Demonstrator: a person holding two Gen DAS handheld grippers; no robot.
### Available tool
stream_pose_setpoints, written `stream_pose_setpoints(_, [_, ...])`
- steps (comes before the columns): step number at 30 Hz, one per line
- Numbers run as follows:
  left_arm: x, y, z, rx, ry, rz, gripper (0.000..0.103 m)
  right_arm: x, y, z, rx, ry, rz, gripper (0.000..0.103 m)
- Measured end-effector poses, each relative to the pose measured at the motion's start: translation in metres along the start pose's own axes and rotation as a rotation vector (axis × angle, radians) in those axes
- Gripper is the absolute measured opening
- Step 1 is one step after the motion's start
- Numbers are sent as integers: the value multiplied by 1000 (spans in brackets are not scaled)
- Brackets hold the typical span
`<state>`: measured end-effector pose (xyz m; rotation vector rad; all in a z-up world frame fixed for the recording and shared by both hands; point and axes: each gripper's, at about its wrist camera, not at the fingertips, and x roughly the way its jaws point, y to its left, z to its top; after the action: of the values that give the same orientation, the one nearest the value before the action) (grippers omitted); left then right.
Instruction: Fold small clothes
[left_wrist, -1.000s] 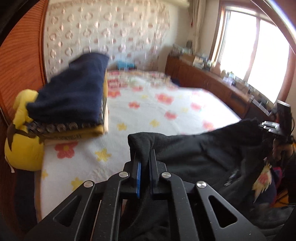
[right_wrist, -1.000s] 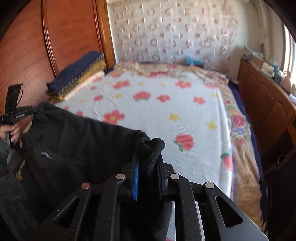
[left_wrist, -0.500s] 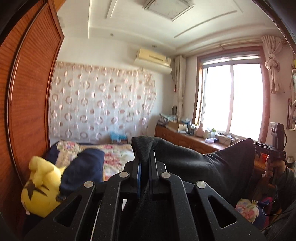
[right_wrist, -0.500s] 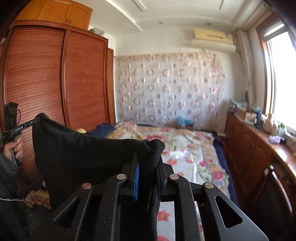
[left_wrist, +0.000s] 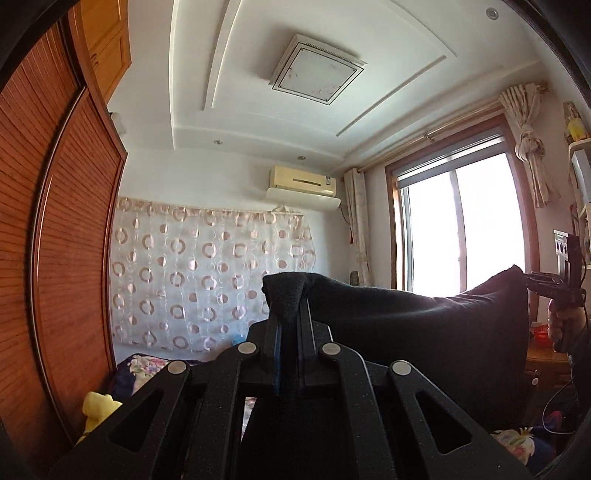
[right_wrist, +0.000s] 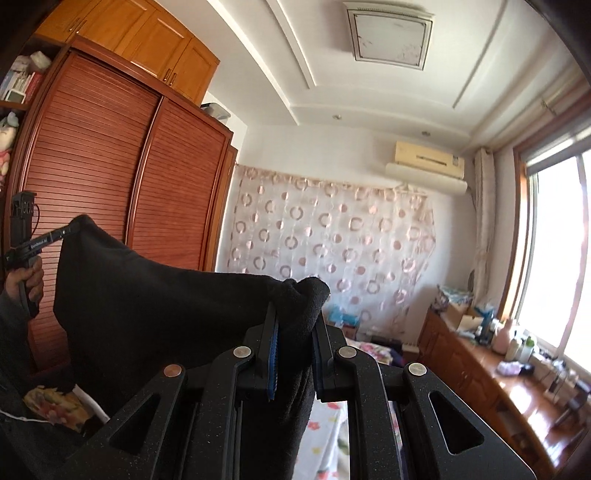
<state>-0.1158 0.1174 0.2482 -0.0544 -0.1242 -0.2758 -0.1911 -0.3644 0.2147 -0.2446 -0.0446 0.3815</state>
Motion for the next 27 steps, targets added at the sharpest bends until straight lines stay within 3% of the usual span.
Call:
stream_pose_setpoints(6, [38,7,-7,24,34,42,7,34,17,-20,-9,31,-21,14])
stream_pose_setpoints(10, [92,18,-39,12,133,73,7,85,12,-30,7,99,-28,14])
stream_pose_setpoints(14, [173,38,-93,0,276,115,7,158,-1,-51,43,211,-30,14])
stream_pose_setpoints(18, [265,70,-170,-21,434,153,12,256,-7,-105,92,342,-35,16])
stream_pose_setpoints(20, [302,88,-216,-95,579,158,13,308,-8,-145,134,436,-67,23])
stream_pose_setpoints(21, [307,89,-230,-131,606,159,13,328,-11,-160,185,487,-85,29])
stream_pose_setpoints(23, [310,91,-257,-154,649,145,24,365,-10,-204,305,611,-108,31])
stream_pose_setpoints(25, [303,84,-273,-152,699,122,38,383,2,-234,300,654,-139,33])
stream_pose_setpoints(27, [289,78,-281,-149,729,94,45,391,10,-252,282,684,-145,34])
